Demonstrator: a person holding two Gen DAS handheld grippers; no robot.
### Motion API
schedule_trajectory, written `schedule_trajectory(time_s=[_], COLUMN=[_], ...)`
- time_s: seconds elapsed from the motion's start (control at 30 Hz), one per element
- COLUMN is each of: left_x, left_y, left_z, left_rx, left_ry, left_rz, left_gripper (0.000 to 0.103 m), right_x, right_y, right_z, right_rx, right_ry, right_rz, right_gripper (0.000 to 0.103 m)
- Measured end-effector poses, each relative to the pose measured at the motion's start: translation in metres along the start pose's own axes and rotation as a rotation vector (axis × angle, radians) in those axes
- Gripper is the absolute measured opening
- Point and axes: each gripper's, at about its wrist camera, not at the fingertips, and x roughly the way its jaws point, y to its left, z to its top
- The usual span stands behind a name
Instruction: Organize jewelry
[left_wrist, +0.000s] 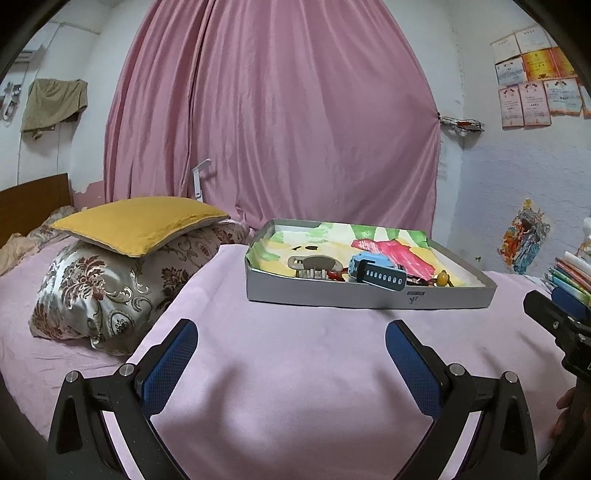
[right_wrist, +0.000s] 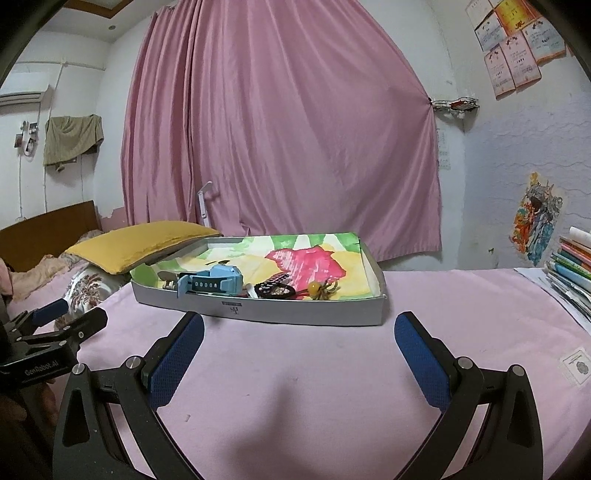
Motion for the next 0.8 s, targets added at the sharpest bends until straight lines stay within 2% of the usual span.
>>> schedule_trajectory(time_s=[0.8], left_x=[0.0000], left_y=[0.0012], left_z=[-0.0010], left_rx=[-0.014], left_ry=[0.014], left_rz=[-0.008], left_gripper=[0.102], right_x=[0.0022], right_y=[0.0017], right_z=[0.0000], right_rx=[-0.005], right_ry=[0.006], right_rz=[0.002], right_gripper=[0.101])
